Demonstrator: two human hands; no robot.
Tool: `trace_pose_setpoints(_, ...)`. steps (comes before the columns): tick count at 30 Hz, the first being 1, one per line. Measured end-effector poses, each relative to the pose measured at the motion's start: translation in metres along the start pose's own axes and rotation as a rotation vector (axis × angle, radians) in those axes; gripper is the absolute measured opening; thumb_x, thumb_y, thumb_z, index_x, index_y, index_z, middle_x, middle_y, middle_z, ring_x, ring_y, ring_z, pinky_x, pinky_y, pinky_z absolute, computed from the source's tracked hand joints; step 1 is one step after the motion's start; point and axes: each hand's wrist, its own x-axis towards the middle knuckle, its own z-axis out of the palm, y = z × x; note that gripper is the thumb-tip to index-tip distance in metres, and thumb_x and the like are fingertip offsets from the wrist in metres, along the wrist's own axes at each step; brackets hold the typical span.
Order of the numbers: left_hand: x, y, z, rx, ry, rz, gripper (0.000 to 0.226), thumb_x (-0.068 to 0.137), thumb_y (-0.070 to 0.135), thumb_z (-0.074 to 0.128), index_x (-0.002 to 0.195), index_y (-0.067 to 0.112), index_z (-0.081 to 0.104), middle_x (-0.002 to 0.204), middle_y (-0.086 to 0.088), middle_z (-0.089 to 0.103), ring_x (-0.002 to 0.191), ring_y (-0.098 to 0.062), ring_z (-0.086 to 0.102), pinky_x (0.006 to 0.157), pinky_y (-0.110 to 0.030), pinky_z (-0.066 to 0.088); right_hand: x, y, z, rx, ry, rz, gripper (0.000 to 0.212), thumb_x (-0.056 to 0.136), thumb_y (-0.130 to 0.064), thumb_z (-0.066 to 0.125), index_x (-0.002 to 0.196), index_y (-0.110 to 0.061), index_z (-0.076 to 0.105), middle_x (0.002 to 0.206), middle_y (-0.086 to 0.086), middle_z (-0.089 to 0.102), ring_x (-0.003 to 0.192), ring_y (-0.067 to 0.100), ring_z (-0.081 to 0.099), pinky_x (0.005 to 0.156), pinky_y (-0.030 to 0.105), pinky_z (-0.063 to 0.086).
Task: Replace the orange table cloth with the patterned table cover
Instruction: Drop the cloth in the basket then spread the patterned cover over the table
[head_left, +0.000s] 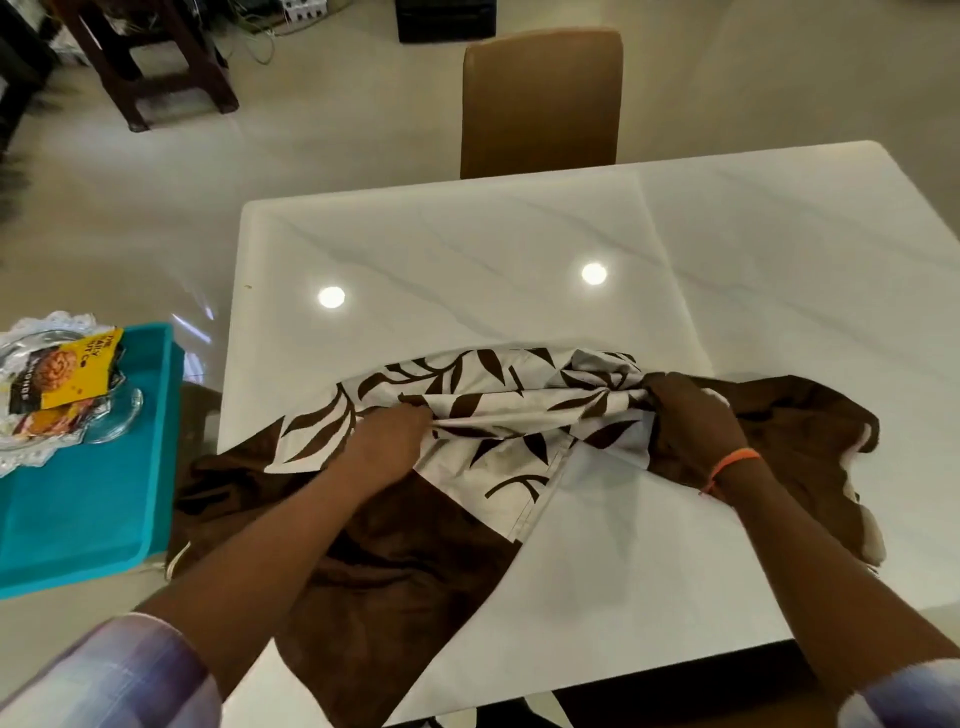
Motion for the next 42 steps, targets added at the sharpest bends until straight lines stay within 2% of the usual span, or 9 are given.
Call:
trace_pose_setpoints(4, 0.049, -0.032, -0.069, -0.112, -0.073, -0.014, 0.031, 0.083, -0.001, 0.06, 0.114, 0.005, 0.059, 0.115, -0.011, 0.062, 0.101, -0.029, 0.059, 0.077, -0.03, 0.043, 0.057, 0.009, -0.05, 0.044, -0.15, -0.002, 0.018, 0.096, -0.024, 0.051, 0.102, -0.018, 0.066, 0.105, 0.007, 0.068, 0.097, 0.031, 0.061, 0.08, 0.034, 0.046)
trace_pose_setpoints(8, 0.101, -0.05, -0.108, -0.254, 0.25, -0.052, 0.03, 0.091, 0.01, 0.043, 0.108, -0.01, 0.058, 0.113, -0.031, 0.055, 0.103, -0.041, 0.056, 0.079, -0.037, 0.04, 0.138, 0.001, -0.076, 0.044, -0.103, 0.02, 0.028, 0.092, -0.021, 0.054, 0.107, -0.003, 0.068, 0.114, 0.024, 0.063, 0.104, 0.039, 0.059, 0.089, 0.036, 0.043)
trace_pose_setpoints(14, 0.112, -0.021, -0.082, -0.287, 0.34, -0.204, 0.085, 0.088, -0.01, 0.052, 0.155, 0.006, 0.001, 0.156, -0.03, -0.02, 0.142, -0.05, 0.023, 0.104, -0.048, 0.043, 0.171, -0.041, -0.042, 0.156, 0.063, 0.138, 0.067, 0.093, -0.015, 0.054, 0.151, -0.02, 0.021, 0.158, 0.022, 0.002, 0.144, 0.042, 0.016, 0.111, 0.058, 0.025)
trace_pose_setpoints(19, 0.005, 0.079, 0.015, -0.334, 0.049, -0.071, 0.071, 0.092, 0.05, 0.056, 0.149, 0.019, 0.026, 0.157, -0.009, 0.022, 0.14, -0.028, 0.031, 0.111, -0.044, 0.037, 0.092, -0.078, 0.002, 0.09, 0.067, -0.022, 0.05, 0.086, -0.025, 0.064, 0.132, -0.012, 0.049, 0.138, 0.018, 0.044, 0.121, 0.037, 0.048, 0.097, 0.05, 0.045)
trace_pose_setpoints(22, -0.042, 0.112, 0.065, -0.186, -0.118, 0.004, 0.091, 0.085, 0.068, 0.051, 0.152, 0.019, 0.015, 0.161, -0.01, 0.011, 0.147, -0.033, 0.016, 0.116, -0.051, 0.024, 0.027, -0.077, 0.031, -0.055, 0.004, -0.176, 0.045, 0.09, -0.04, 0.055, 0.126, -0.013, 0.055, 0.126, 0.012, 0.054, 0.109, 0.031, 0.055, 0.092, 0.044, 0.047)
trace_pose_setpoints(25, -0.05, 0.113, 0.089, -0.061, -0.14, 0.039, 0.091, 0.089, 0.062, 0.05, 0.155, 0.016, 0.007, 0.163, -0.016, -0.008, 0.15, -0.037, -0.005, 0.119, -0.058, 0.008, -0.001, -0.046, 0.055, -0.157, -0.115, -0.117, 0.061, 0.093, -0.049, 0.047, 0.145, -0.018, 0.036, 0.146, 0.01, 0.043, 0.132, 0.03, 0.045, 0.109, 0.047, 0.034)
trace_pose_setpoints(29, -0.049, 0.103, 0.088, 0.063, -0.089, 0.123, 0.057, 0.1, 0.024, 0.047, 0.151, 0.01, 0.025, 0.162, -0.022, 0.004, 0.149, -0.041, 0.003, 0.118, -0.057, 0.015, 0.022, 0.003, 0.055, -0.255, -0.187, -0.011, 0.062, 0.1, -0.044, 0.033, 0.153, -0.025, 0.01, 0.161, 0.005, 0.014, 0.147, 0.029, 0.018, 0.113, 0.06, 0.013)
trace_pose_setpoints(37, -0.063, 0.066, 0.065, -0.002, -0.152, 0.296, 0.038, 0.097, 0.008, 0.048, 0.134, 0.01, 0.053, 0.157, -0.004, 0.026, 0.137, -0.023, 0.037, 0.108, -0.033, 0.039, 0.06, 0.034, 0.021, -0.206, -0.172, 0.279, 0.043, 0.083, -0.015, 0.052, 0.126, -0.011, 0.047, 0.141, 0.017, 0.041, 0.125, 0.037, 0.049, 0.112, 0.062, 0.017)
trace_pose_setpoints(42, -0.078, 0.032, 0.065, -0.226, -0.227, 0.299, 0.02, 0.087, 0.021, 0.068, 0.105, 0.013, 0.072, 0.141, 0.012, 0.045, 0.114, -0.013, 0.056, 0.096, -0.029, 0.047, 0.038, 0.045, 0.027, -0.241, -0.162, 0.37, 0.043, 0.088, -0.018, 0.046, 0.131, -0.01, 0.046, 0.14, 0.015, 0.044, 0.136, 0.039, 0.034, 0.11, 0.068, 0.015)
